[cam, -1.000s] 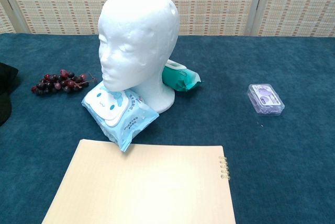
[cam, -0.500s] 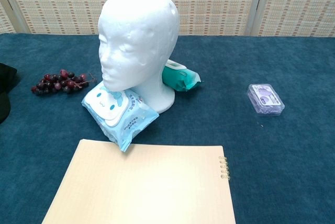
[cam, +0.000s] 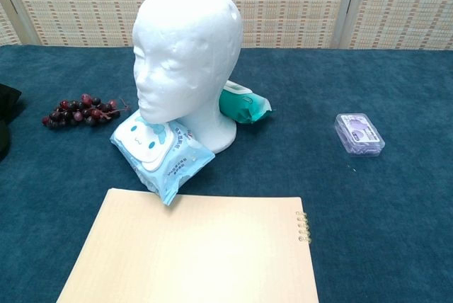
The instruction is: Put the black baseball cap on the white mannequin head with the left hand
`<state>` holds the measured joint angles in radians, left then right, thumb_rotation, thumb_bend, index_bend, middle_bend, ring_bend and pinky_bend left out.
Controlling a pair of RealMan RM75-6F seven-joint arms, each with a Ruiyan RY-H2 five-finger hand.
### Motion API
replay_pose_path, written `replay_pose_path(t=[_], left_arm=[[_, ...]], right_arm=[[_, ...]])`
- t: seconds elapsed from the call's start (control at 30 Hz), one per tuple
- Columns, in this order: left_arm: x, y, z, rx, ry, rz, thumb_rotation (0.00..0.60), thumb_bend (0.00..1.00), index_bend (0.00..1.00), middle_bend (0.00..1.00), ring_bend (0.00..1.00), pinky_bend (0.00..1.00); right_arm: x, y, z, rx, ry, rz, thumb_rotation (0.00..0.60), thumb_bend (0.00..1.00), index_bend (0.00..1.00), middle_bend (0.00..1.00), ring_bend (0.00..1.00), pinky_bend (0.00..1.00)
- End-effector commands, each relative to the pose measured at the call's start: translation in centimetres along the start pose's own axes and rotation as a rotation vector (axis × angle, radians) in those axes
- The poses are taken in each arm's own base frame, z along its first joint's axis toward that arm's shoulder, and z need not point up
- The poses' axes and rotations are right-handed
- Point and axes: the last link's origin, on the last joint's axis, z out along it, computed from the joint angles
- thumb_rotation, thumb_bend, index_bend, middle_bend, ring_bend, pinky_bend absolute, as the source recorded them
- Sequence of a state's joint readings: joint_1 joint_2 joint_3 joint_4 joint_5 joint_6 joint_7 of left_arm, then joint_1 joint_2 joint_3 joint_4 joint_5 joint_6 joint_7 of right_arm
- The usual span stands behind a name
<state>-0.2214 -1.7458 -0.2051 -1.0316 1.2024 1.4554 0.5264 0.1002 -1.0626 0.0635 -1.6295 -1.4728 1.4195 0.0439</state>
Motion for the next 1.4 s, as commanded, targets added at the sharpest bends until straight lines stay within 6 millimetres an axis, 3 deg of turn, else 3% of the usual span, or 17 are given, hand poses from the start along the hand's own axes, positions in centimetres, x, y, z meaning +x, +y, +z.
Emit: replay_pose_path(t=[0.03, 0.37, 0.73, 1.0, 1.2, 1.4], left_arm=[[0.1, -0.3, 0.1, 0.010, 0.009, -0.004, 0.600, 0.02, 0.42, 0.54, 0.24, 0.35], [0.8, -1.1, 0.7, 0.038, 0.066, -0.048, 0.600, 0.02, 0.42, 0.54, 0.24, 0.35], [1.2, -1.7, 1.5, 0.058, 0.107, -0.086, 0.600, 0.02, 0.45, 0.47, 0.21, 0.35], [1.1, -1.9, 1.8, 0.070, 0.098, -0.102, 0.600, 0.02, 0.56, 0.54, 0.25, 0.39], [0.8, -2.1, 1.9, 0.070, 0.066, -0.097, 0.600, 0.02, 0.58, 0.56, 0.26, 0.41], [0.8, -2.1, 2.0, 0.071, 0.055, -0.123, 0.600, 0.16, 0.58, 0.56, 0.26, 0.42]], right_arm=[[0.0, 0.0, 0.0, 0.000, -0.001, 0.000, 0.600, 0.03, 0.08, 0.26, 0.14, 0.50], [0.0, 0.0, 0.0, 0.000, 0.001, 0.000, 0.600, 0.03, 0.08, 0.27, 0.14, 0.50], [0.1, 0.0, -0.1, 0.000, 0.002, 0.001, 0.600, 0.03, 0.08, 0.27, 0.14, 0.50], [0.1, 0.0, -0.1, 0.000, 0.003, 0.002, 0.600, 0.03, 0.08, 0.26, 0.14, 0.50], [0.1, 0.1, -0.1, -0.001, 0.004, 0.003, 0.600, 0.03, 0.08, 0.27, 0.14, 0.50], [0.1, 0.1, 0.0, -0.002, 0.003, 0.004, 0.600, 0.03, 0.08, 0.27, 0.14, 0.50]])
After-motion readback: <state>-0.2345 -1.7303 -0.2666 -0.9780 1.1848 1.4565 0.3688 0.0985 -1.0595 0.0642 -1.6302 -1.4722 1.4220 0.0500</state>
